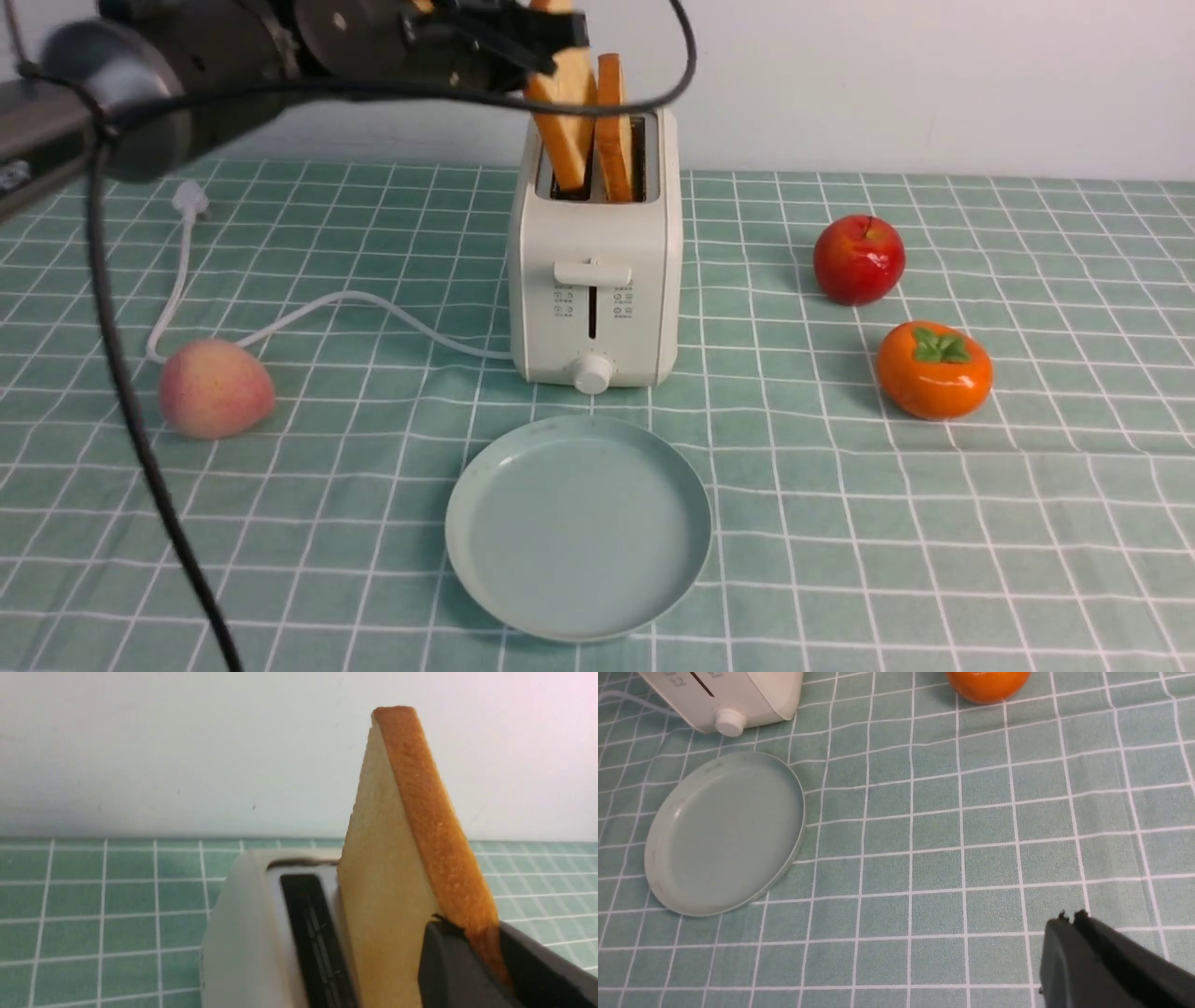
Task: Take toasted bread from bread machine on blue coffee table place on plate.
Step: 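Reach for a toast slice standing in the toaster with the left gripper, then place the slice of bread on the plate with the left gripper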
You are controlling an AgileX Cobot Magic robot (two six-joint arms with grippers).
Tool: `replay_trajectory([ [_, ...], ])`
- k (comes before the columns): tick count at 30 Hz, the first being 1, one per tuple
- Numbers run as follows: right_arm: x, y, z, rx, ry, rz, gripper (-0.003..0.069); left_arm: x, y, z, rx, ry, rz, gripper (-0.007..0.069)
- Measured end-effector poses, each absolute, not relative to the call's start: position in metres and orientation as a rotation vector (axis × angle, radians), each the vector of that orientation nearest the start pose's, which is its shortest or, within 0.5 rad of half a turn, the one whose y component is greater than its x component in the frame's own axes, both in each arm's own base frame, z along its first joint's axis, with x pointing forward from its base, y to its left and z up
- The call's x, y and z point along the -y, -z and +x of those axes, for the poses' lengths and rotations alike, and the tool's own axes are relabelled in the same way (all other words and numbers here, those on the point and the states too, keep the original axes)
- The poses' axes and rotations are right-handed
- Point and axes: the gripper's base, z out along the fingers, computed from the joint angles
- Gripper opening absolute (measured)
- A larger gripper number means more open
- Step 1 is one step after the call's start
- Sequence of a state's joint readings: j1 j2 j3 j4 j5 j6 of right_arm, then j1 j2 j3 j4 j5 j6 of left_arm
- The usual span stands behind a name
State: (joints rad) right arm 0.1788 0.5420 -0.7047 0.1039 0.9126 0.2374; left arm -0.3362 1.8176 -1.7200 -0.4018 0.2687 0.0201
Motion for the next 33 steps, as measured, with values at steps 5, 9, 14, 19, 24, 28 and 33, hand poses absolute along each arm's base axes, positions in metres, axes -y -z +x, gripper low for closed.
replay_trajectory([
  [5,-0.023,-0.329,0.084,-2.252,-0.358,0.094,0.0013,0.142,-0.444,0.354,-1.929,0.606,0.168,0.0054],
  [9,-0.023,-0.329,0.084,-2.252,-0.362,0.094,0.0015,0.140,-0.443,0.326,-2.122,0.640,0.251,0.0054],
  [14,-0.023,-0.328,0.083,-2.265,-0.360,0.094,0.0017,0.148,-0.392,0.309,-2.451,0.769,0.347,0.0054],
  [19,-0.023,-0.328,0.083,-2.271,-0.355,0.086,0.0020,0.159,-0.325,0.306,-2.576,0.936,0.379,0.0054],
  [24,-0.023,-0.327,0.082,-2.281,-0.353,0.085,0.0022,0.168,-0.271,0.322,-2.615,1.031,0.270,0.0054],
  [28,-0.023,-0.326,0.082,-2.296,-0.351,0.083,0.0025,0.171,-0.248,0.333,-2.646,1.017,0.223,0.0054],
  [33,-0.023,-0.326,0.081,-2.298,-0.350,0.083,0.0033,0.170,-0.237,0.337,-2.671,0.977,0.231,0.0054],
])
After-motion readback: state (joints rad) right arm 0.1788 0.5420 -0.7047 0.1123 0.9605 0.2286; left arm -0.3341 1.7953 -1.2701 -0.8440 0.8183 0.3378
